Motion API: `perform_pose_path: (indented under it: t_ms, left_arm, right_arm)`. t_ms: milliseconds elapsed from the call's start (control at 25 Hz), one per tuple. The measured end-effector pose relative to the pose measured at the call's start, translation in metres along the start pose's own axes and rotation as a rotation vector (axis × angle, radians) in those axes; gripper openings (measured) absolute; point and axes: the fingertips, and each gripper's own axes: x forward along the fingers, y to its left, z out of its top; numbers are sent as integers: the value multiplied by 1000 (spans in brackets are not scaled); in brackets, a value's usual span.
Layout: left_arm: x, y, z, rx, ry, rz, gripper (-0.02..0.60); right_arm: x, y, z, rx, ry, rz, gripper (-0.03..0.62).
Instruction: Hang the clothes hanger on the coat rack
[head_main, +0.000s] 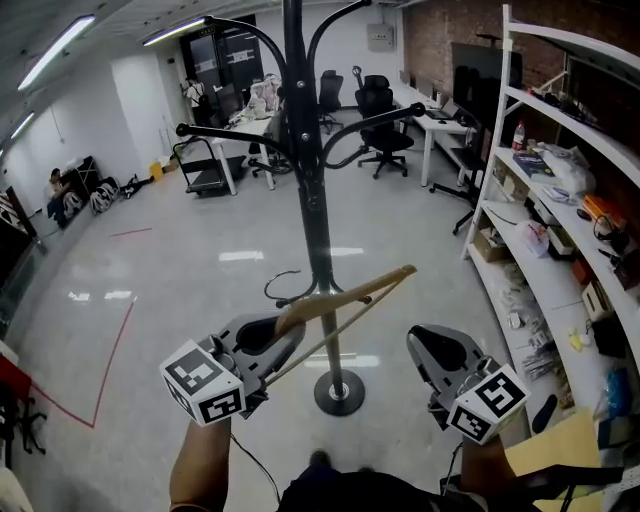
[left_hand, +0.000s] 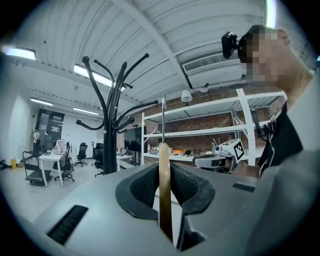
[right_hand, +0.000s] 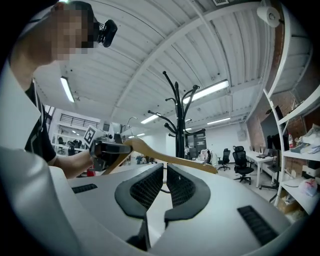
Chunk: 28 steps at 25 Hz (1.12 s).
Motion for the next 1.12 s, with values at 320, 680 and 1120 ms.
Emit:
perform_pose_path:
  t_ms: [320,680,1120]
  left_arm:
    - [51,78,15,-11,0,-104,52]
    - [99,114,19,18,9,-235,52]
    - [121,127,4,29,48,-323,52]
  right_arm:
    - [44,-35,-6,-3,11,-59,9]
    - [74,-61,-15,-1,37,-138,9]
    - [95,-68,-19,-16,61,-181,9]
